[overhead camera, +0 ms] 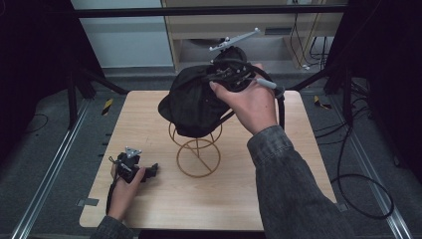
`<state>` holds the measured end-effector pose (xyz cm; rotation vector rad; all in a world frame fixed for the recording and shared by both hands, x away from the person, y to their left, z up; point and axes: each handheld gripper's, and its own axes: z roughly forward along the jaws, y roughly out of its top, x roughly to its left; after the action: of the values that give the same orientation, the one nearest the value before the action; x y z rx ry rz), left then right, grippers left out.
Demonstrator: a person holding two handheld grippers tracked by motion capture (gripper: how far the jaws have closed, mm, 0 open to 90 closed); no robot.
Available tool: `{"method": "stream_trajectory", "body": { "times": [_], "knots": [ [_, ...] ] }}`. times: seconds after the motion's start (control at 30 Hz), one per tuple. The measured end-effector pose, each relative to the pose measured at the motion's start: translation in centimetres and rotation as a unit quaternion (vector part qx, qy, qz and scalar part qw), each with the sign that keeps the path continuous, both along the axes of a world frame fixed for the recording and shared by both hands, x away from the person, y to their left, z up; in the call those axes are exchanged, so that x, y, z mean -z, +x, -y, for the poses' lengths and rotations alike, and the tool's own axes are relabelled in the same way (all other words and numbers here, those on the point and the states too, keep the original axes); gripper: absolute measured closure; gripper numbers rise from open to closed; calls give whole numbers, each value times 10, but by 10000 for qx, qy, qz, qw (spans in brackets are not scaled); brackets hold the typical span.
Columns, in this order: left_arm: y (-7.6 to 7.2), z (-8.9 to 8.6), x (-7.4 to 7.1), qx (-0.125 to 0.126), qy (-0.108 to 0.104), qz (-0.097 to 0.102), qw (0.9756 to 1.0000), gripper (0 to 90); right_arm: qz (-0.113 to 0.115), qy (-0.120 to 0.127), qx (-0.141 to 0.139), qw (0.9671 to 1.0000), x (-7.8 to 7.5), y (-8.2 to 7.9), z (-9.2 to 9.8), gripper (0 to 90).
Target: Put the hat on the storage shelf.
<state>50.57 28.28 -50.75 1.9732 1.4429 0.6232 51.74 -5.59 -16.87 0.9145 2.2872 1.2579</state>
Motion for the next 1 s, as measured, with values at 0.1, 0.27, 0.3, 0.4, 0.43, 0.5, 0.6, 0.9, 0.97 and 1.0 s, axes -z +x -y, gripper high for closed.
{"method": "stream_trajectory", "body": {
  "times": [0.1, 0.27, 0.3, 0.4, 0.43, 0.5, 0.6, 0.9, 0.97, 1.0],
  "knots": [
    [0, 0, 0, 1, 0, -1, 10000, 0, -58, -70, -19, 10000, 5, 1, -3, 878],
    [0, 0, 0, -4, -4, 12, 10000, 0, -178, -162, -67, 9997, 19, 3, -5, 878],
    [0, 0, 0, -3, -3, 12, 10000, 0, -198, -182, -76, 9996, 21, 4, -6, 878],
    [0, 0, 0, -3, -2, 13, 10000, 0, -264, -222, -90, 9994, 26, 3, -5, 878],
    [0, 0, 0, -4, -3, 12, 10000, 0, -289, -250, -96, 9992, 28, 2, -4, 878],
    [0, 0, 0, -3, -1, 14, 10000, 0, -324, -307, -101, 9990, 32, 1, -3, 878],
    [0, 0, 0, -4, -2, 14, 10000, 0, -349, -309, -118, 9988, 34, 0, -2, 878],
    [0, 0, 0, -8, -11, 8, 10000, 0, -475, -438, -133, 9978, 39, -1, 0, 877],
    [0, 0, 0, -8, -11, 10, 10000, 0, -484, -437, -128, 9978, 39, -1, 0, 877],
    [0, 0, 0, -8, -11, 10, 10000, 0, -496, -445, -126, 9977, 38, -2, 0, 877]
  ]
}}
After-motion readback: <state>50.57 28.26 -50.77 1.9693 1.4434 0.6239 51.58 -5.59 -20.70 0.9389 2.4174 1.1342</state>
